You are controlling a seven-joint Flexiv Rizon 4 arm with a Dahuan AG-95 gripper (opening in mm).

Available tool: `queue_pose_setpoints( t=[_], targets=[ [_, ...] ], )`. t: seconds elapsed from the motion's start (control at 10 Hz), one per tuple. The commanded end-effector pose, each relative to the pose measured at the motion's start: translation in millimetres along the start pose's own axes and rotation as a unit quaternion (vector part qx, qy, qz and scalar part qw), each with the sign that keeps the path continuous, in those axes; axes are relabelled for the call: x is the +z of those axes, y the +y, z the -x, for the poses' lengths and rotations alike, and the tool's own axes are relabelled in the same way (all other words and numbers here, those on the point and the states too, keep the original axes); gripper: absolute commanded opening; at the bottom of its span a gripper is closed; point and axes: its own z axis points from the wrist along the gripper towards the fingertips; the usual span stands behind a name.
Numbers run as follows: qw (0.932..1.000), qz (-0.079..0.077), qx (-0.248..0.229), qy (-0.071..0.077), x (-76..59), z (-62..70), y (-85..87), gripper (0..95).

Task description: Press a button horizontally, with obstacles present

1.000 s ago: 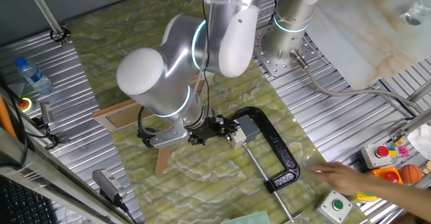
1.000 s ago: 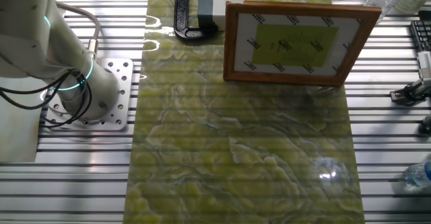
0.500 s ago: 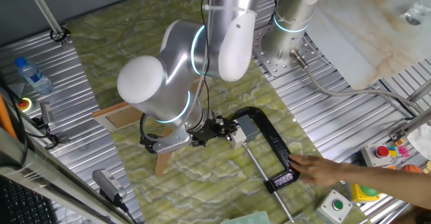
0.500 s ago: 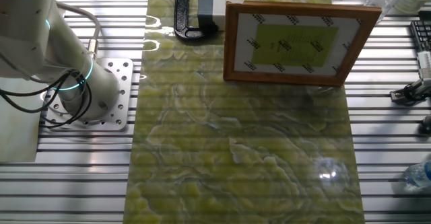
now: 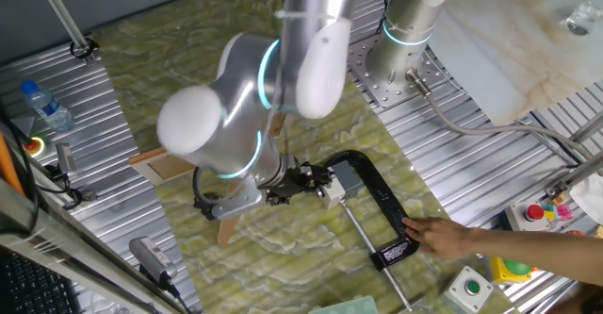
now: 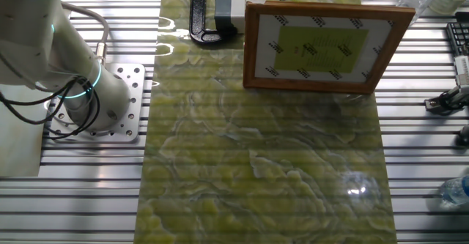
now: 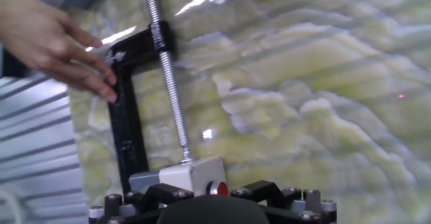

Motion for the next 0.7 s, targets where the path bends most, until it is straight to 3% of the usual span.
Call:
queue_pose_setpoints(
  t=[0.1,0.2,0.4,0.6,0.7],
  targets=[
    [0.9987,0.027,-0.041,0.015,29.6,-4.3,17.4,95.0],
    [0.9980,0.030,-0.052,0.019,36.7,-7.1,22.7,95.0],
    [0.9971,0.045,-0.044,0.044,47.2,-16.5,33.9,95.0],
    [0.9971,0.036,-0.051,0.043,44.7,-14.9,32.4,95.0],
    [0.9970,0.037,-0.051,0.045,45.4,-14.9,31.8,76.0]
  ],
)
